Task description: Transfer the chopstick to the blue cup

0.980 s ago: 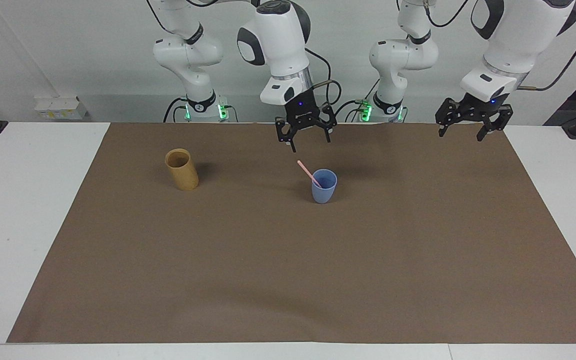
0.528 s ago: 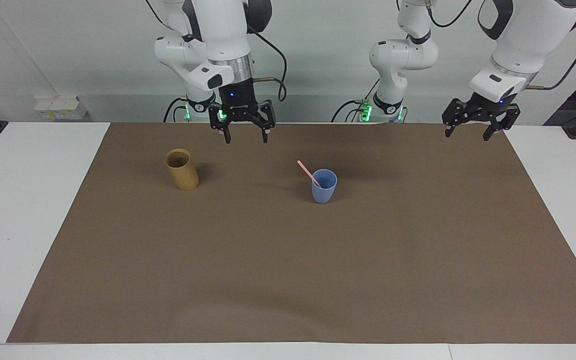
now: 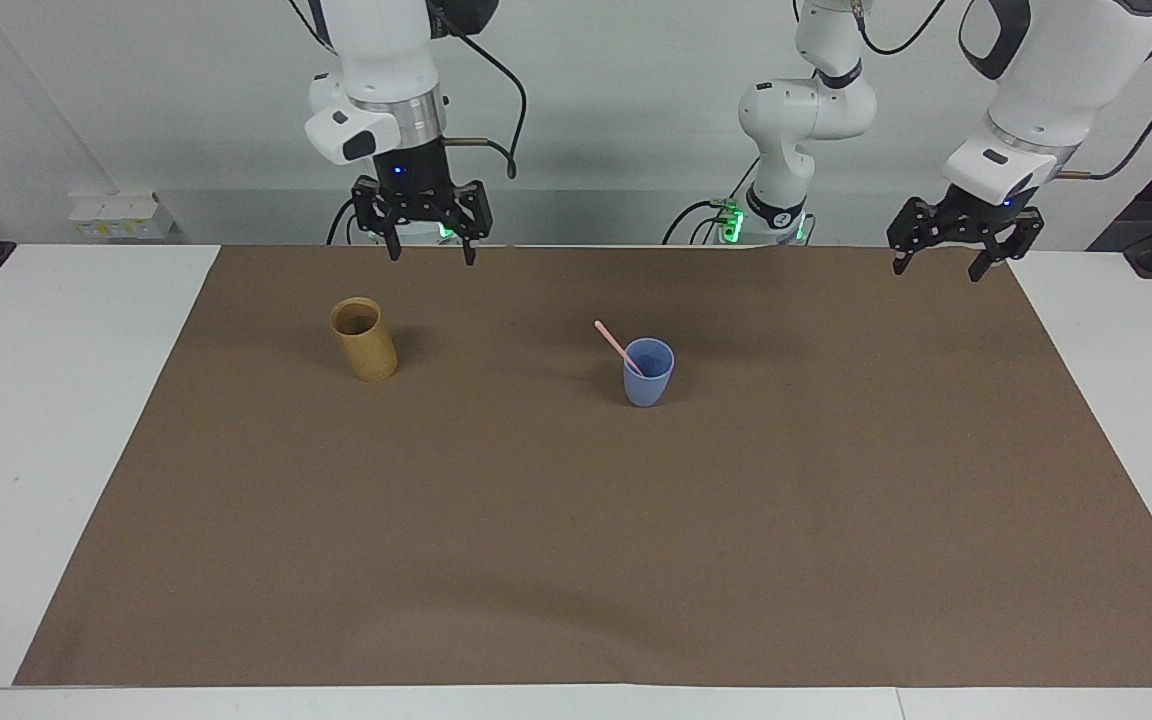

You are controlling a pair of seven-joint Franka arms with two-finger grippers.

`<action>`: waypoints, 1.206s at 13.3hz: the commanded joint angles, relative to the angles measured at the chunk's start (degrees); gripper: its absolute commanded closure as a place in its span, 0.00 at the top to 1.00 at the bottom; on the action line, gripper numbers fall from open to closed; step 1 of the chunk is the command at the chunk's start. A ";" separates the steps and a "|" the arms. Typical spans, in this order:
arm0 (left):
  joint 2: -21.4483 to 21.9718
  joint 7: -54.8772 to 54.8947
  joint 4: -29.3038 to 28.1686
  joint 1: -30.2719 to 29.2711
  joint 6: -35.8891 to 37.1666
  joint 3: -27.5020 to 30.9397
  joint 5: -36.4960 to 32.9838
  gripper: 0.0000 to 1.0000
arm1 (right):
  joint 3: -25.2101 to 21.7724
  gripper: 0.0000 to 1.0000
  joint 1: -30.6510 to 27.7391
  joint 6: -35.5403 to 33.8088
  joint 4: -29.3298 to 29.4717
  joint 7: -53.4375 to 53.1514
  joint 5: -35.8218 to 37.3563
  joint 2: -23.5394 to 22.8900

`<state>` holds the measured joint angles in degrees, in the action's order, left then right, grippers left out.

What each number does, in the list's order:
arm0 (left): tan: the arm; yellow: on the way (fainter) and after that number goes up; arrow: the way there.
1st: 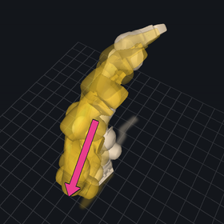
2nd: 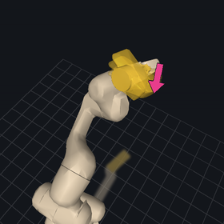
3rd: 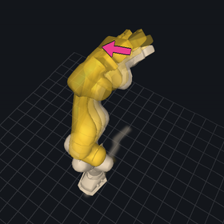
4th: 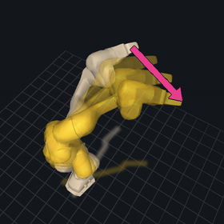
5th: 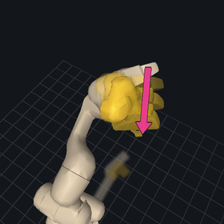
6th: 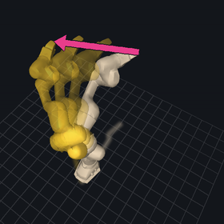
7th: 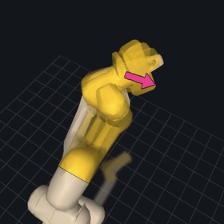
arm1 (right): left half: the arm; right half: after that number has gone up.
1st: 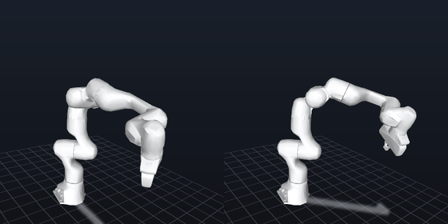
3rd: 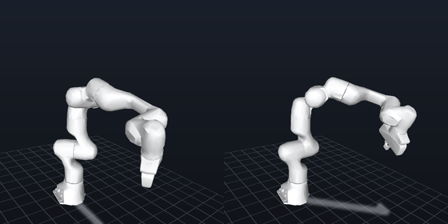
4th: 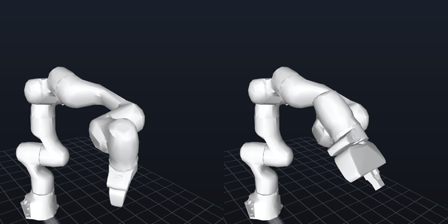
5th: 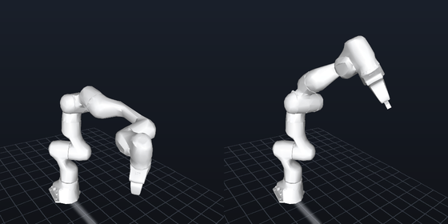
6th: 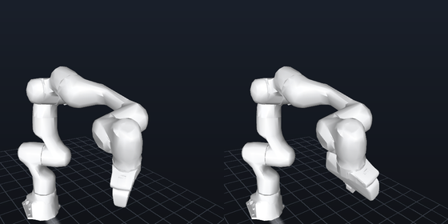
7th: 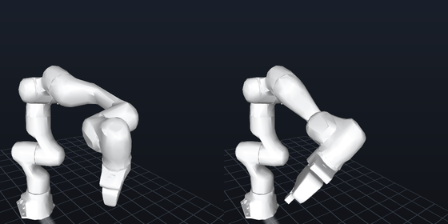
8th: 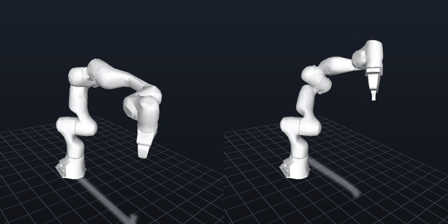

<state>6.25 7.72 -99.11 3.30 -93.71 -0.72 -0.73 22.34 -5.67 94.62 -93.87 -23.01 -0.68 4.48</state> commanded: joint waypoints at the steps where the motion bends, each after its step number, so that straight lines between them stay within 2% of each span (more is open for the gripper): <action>1: 0.25 0.27 0.76 -0.57 1.07 -0.34 -0.50 1.00 | -4.12 1.00 0.74 -7.49 5.35 5.42 1.12 -0.09; 3: 0.25 0.27 0.76 -0.57 1.07 -0.34 -0.58 1.00 | -12.44 1.00 6.52 -11.64 8.42 7.80 1.21 -0.70; 5: 0.25 0.27 0.76 -0.57 1.07 -0.34 -0.58 1.00 | -20.28 1.00 11.72 -12.27 9.40 10.52 1.03 -1.58; 9: 0.25 0.27 0.76 -0.57 1.07 -0.34 -0.50 1.00 | -20.14 1.00 9.02 -12.36 11.69 13.07 0.94 -3.08; 12: 0.25 0.27 0.76 -0.57 1.07 -0.34 -0.58 1.00 | -14.97 1.00 3.76 -12.53 11.87 16.25 1.38 -3.95; 16: 0.25 0.27 0.76 -0.57 1.07 -0.34 -0.50 1.00 | -14.69 1.00 3.91 -11.83 10.37 15.72 1.21 -2.90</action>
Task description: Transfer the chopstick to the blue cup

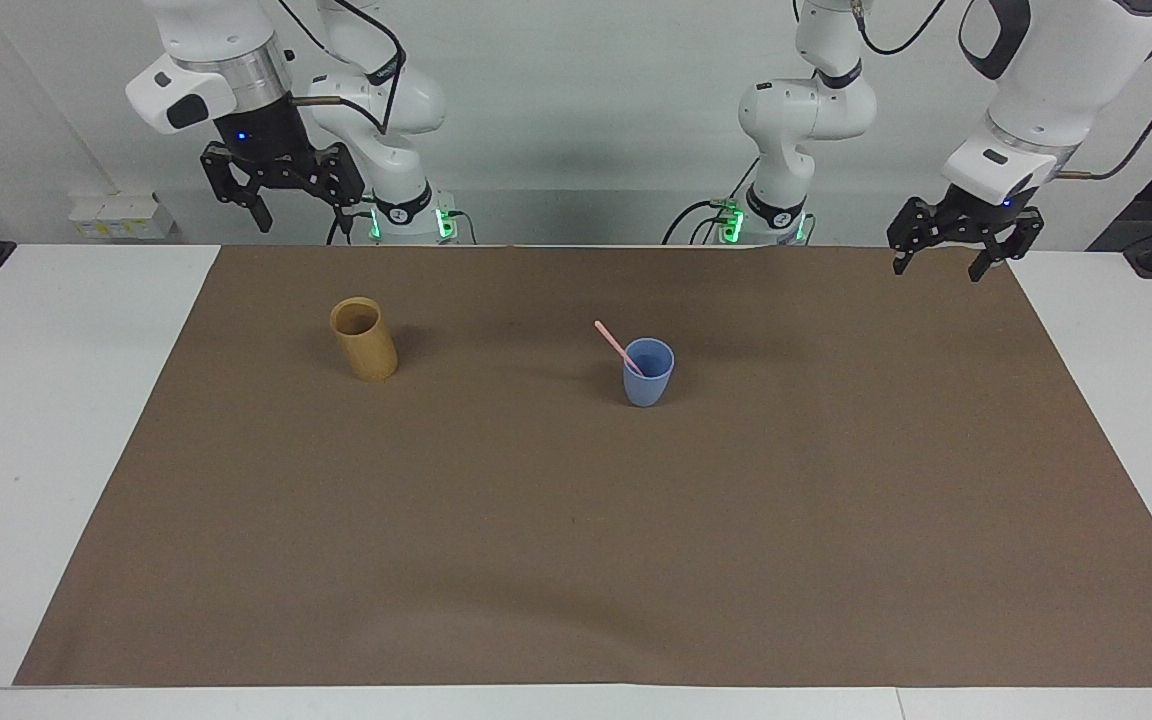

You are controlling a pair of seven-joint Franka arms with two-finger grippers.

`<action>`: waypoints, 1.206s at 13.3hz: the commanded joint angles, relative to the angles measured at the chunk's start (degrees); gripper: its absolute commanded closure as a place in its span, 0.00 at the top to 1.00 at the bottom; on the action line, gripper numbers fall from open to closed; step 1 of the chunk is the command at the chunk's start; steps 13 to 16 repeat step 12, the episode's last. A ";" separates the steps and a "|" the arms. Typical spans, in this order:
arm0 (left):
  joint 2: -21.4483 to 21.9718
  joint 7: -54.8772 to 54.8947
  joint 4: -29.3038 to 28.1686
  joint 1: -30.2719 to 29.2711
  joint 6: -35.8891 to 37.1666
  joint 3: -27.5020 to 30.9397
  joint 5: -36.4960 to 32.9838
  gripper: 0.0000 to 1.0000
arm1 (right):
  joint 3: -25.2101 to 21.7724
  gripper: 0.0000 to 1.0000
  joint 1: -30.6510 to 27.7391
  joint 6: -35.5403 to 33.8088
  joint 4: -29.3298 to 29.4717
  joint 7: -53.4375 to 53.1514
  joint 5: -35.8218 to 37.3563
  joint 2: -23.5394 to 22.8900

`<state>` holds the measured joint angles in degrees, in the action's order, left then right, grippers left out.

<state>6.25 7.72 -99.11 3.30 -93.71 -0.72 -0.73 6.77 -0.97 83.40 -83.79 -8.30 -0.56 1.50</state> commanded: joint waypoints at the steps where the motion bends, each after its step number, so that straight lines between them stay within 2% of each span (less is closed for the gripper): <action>1: 0.25 0.27 0.76 -0.57 1.07 -0.43 -0.58 1.00 | 0.87 1.00 -0.70 -0.60 0.12 1.01 1.08 0.08; 16: 0.25 0.27 0.76 -0.57 1.07 -0.34 -0.50 1.00 | 0.87 1.00 -0.44 -0.51 -1.02 -0.84 0.91 0.79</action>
